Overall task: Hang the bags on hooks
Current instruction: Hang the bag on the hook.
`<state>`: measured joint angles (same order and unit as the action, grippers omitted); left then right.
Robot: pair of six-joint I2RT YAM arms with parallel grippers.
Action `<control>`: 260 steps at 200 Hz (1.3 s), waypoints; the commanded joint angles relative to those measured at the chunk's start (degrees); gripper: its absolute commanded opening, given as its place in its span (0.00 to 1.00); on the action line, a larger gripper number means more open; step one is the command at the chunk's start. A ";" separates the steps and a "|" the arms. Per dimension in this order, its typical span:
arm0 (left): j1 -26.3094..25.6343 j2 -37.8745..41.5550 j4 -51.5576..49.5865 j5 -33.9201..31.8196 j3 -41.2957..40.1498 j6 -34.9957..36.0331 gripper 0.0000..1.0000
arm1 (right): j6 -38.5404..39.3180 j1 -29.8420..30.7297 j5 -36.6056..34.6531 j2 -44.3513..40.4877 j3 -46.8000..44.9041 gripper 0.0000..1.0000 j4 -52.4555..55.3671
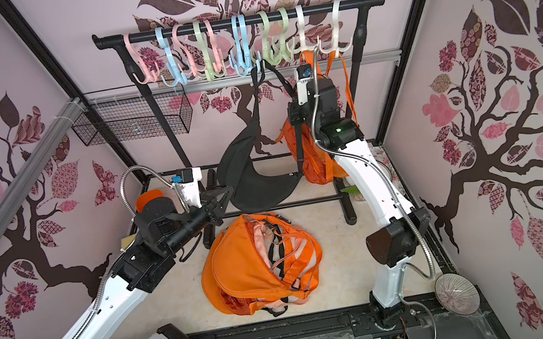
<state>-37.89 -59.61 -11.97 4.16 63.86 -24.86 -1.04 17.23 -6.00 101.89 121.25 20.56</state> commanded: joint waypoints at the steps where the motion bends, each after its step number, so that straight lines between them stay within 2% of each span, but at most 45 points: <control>1: -0.26 -0.27 2.63 1.69 -2.03 -1.36 0.00 | 0.71 -0.96 -3.61 -4.71 -0.89 0.00 -3.04; 38: -0.32 -3.16 3.74 3.68 -3.20 -2.54 0.00 | 1.34 -2.03 -6.69 -7.24 -3.65 0.00 -4.00; 58: -0.34 -4.21 4.24 4.55 -3.51 -2.89 0.13 | 1.78 -2.11 -8.23 -8.14 -4.51 0.00 -4.27; 69: -0.45 -4.61 4.28 4.89 -3.55 -2.90 0.17 | 2.16 -2.17 -9.41 -8.58 -5.02 0.02 -4.46; 78: -0.43 -4.71 4.24 5.06 -3.52 -2.91 0.25 | 2.35 -2.16 -10.64 -8.85 -5.48 0.05 -4.64; 87: -0.51 -4.66 4.28 5.38 -3.58 -2.77 0.36 | 2.49 -2.29 -11.44 -9.19 -6.01 0.17 -4.68; 95: -0.48 -4.39 4.24 5.31 -3.66 -2.82 0.44 | 2.78 -2.29 -10.92 -9.69 -6.69 0.39 -4.98; 99: -0.43 -4.24 4.23 5.29 -3.73 -2.82 0.47 | 3.06 -2.29 -10.14 -10.01 -7.19 0.53 -5.28; 105: -0.48 -3.87 4.24 5.03 -3.95 -2.82 0.51 | 3.48 -2.29 -8.42 -10.62 -8.15 0.64 -5.88; 112: -0.44 -3.44 4.25 4.63 -4.16 -2.88 0.54 | 3.75 -2.29 -6.49 -11.42 -9.51 0.71 -6.49; 129: -0.43 -2.38 4.17 3.66 -4.66 -2.75 0.57 | 3.39 -2.29 -5.30 -13.28 -12.19 0.78 -7.41; 154: -0.44 -1.17 3.93 2.53 -5.56 -2.98 0.58 | 3.03 -2.25 0.43 -17.02 -17.29 0.83 -9.22; 193: -0.43 -1.11 3.28 1.85 -6.65 -3.82 0.62 | 1.05 -2.12 7.46 -23.13 -24.43 0.84 -10.19; 260: -0.04 -0.68 -4.24 -5.70 -8.74 -6.86 0.68 | -1.71 1.38 9.08 -31.41 -37.89 0.87 -9.75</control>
<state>-38.24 -61.01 -11.75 3.01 57.32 -29.95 -1.34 17.06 1.54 73.87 86.65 11.62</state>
